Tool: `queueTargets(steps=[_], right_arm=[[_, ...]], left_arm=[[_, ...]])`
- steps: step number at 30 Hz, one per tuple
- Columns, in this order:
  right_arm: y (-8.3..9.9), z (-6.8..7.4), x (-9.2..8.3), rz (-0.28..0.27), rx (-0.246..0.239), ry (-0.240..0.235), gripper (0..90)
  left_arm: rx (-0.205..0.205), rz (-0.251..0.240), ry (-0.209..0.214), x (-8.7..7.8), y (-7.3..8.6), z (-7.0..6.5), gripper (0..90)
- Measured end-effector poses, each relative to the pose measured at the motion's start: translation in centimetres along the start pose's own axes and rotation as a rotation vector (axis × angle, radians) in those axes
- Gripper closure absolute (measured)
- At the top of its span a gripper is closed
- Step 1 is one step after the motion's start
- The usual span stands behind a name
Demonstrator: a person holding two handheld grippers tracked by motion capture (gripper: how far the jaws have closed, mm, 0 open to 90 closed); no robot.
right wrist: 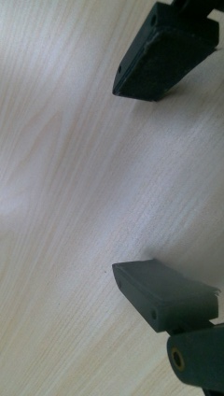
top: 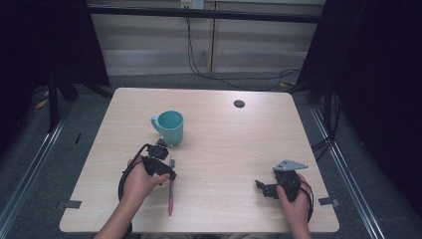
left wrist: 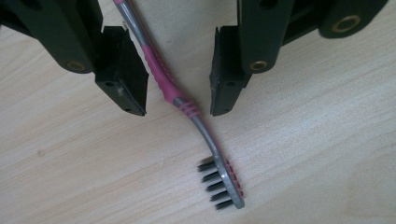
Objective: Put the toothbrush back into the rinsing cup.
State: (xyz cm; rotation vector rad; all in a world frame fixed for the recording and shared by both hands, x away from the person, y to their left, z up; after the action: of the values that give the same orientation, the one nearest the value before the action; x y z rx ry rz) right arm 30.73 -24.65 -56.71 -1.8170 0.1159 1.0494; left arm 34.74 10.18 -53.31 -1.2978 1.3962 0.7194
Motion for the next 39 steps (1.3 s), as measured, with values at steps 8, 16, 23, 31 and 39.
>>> queueTargets(steps=[8, 16, 23, 31, 39], right_arm=[[0.00, 0.00, 0.00, 0.000, 0.000, 0.000, 12.1], [0.00, 0.00, 0.00, 0.000, 0.000, 0.000, 12.1], [0.00, 0.00, 0.00, 0.000, 0.000, 0.000, 12.1], [0.00, 0.00, 0.00, 0.000, 0.000, 0.000, 12.0], [0.00, 0.00, 0.00, 0.000, 0.000, 0.000, 12.1]], left_arm=[[0.004, 0.012, -0.019, 0.10, -0.10, -0.60, 59.9], [-0.005, 0.021, -0.045, 0.56, -0.11, -0.55, 62.0], [-0.010, 0.030, -0.063, 0.65, -0.10, -0.50, 67.3], [-0.029, 0.025, -0.061, 0.57, -0.17, -0.68, 76.2], [-0.006, 0.049, -0.044, 0.74, 0.07, -0.69, 90.0]])
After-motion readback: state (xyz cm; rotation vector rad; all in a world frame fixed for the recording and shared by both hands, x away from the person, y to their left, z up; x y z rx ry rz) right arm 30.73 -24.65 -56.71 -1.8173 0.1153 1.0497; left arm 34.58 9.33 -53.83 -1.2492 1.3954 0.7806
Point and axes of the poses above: each handheld gripper's, and its own axes: x roughly forward along the jaws, y roughly out of its underside, z roughly to its left, the point moved 8 cm from there along x, roughly forward along the jaws, and after that the axes turned 12 degrees about -x, right-handed, at the moved point
